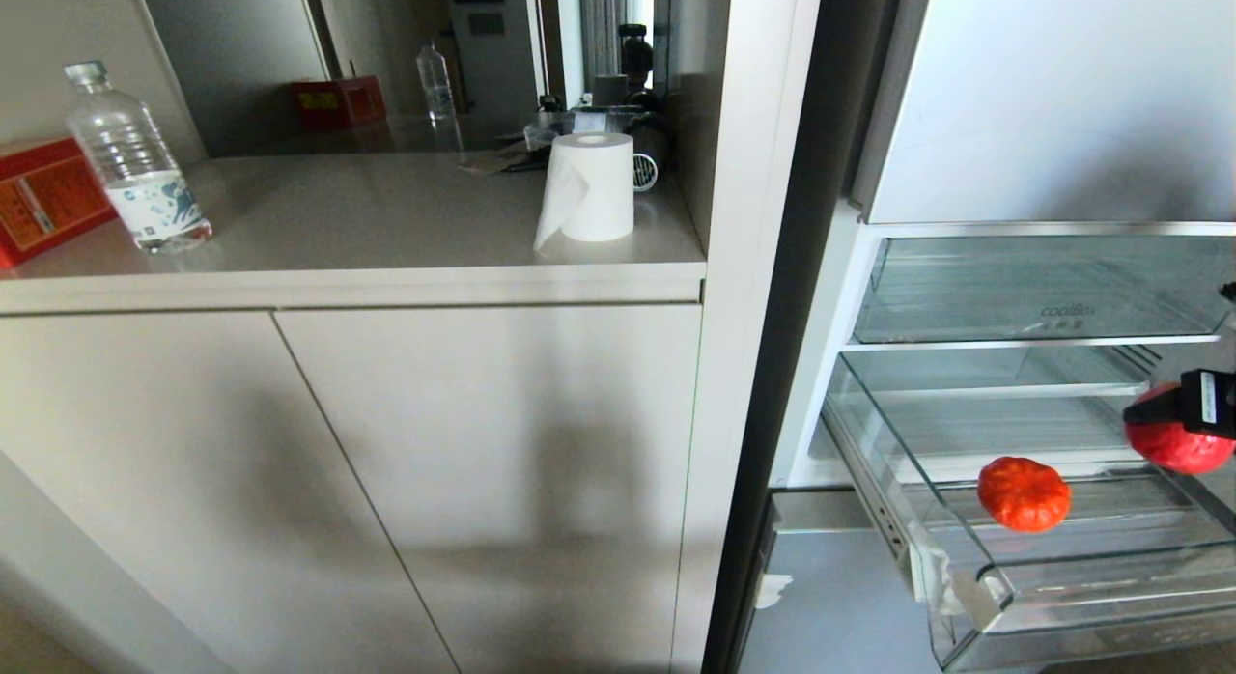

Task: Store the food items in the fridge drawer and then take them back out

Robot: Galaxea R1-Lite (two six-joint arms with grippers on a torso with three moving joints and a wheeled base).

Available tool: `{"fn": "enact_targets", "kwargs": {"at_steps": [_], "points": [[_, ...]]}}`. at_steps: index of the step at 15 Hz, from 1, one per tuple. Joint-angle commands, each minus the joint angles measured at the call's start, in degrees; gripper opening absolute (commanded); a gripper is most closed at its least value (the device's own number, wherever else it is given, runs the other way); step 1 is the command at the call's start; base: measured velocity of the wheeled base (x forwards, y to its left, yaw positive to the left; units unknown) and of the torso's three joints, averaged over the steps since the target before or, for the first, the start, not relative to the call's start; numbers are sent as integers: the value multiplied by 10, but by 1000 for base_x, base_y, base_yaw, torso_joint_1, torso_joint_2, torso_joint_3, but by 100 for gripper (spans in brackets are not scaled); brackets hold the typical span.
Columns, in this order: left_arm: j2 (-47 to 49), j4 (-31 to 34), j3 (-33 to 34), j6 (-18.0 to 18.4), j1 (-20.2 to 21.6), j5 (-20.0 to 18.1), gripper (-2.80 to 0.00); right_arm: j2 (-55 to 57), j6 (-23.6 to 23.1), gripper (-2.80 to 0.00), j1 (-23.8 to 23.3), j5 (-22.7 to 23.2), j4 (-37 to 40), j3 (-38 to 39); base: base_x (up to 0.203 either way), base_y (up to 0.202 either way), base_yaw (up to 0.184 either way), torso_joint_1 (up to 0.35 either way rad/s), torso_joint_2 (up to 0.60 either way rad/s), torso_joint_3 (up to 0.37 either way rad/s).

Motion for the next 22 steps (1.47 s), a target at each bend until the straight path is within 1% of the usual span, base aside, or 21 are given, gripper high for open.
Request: {"fn": "enact_targets", "kwargs": {"at_steps": [1, 9, 14, 22], "points": [[1, 0, 0, 0, 0, 0, -280, -36, 0, -280, 0, 3, 0, 9, 0, 0, 0, 0, 0, 0], [1, 0, 0, 0, 0, 0, -280, -73, 0, -280, 0, 5, -4, 29, 0, 0, 0, 0, 0, 0], [1, 0, 0, 0, 0, 0, -280, -80, -1, -280, -1, 6, -69, 76, 0, 0, 0, 0, 0, 0], [1, 0, 0, 0, 0, 0, -280, -113, -2, -280, -1, 6, -75, 100, 0, 0, 0, 0, 0, 0]]}}
